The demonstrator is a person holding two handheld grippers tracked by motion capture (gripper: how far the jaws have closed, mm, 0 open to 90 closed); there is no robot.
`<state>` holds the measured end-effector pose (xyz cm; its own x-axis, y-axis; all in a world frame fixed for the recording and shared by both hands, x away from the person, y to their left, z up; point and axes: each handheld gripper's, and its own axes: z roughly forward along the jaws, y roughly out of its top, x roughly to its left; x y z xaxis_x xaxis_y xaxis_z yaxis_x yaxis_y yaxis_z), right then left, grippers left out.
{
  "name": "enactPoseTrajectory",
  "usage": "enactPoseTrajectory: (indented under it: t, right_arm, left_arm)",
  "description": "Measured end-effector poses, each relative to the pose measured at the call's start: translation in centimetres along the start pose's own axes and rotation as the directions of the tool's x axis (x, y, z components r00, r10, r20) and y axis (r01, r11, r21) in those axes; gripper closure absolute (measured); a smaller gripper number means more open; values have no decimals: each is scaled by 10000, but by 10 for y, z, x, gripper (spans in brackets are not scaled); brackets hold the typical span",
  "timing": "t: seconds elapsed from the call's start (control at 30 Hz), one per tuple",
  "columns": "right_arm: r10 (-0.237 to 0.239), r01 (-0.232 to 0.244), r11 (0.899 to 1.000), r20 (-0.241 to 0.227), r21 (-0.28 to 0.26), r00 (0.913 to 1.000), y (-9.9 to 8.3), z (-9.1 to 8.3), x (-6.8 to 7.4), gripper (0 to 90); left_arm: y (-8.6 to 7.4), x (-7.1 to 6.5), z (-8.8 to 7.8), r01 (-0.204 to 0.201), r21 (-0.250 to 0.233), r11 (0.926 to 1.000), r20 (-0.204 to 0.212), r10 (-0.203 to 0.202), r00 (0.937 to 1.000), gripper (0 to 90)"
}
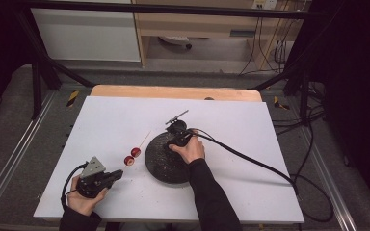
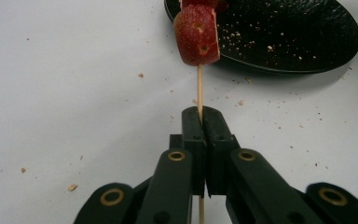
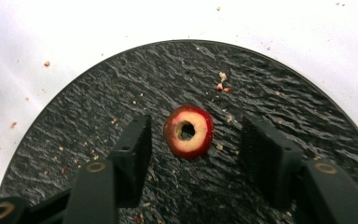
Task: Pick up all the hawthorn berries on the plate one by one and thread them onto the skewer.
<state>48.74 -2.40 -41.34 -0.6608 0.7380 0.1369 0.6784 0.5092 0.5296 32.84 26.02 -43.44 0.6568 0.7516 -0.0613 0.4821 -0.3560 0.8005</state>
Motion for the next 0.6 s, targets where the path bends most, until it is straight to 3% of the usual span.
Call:
enactPoseTrajectory:
  t: [0.37, 0.6]
  right_arm:
    - [376, -377, 9993, -317, -34, 9988, 0, 8, -1, 606]
    - [544, -540, 9985, -334, 104, 9980, 0, 10, -2, 626]
  left_arm:
    - [0, 0, 0, 29, -6, 10000, 5, -29, 10000, 884]
    - [0, 0, 0, 13, 15, 10000, 3, -13, 10000, 884]
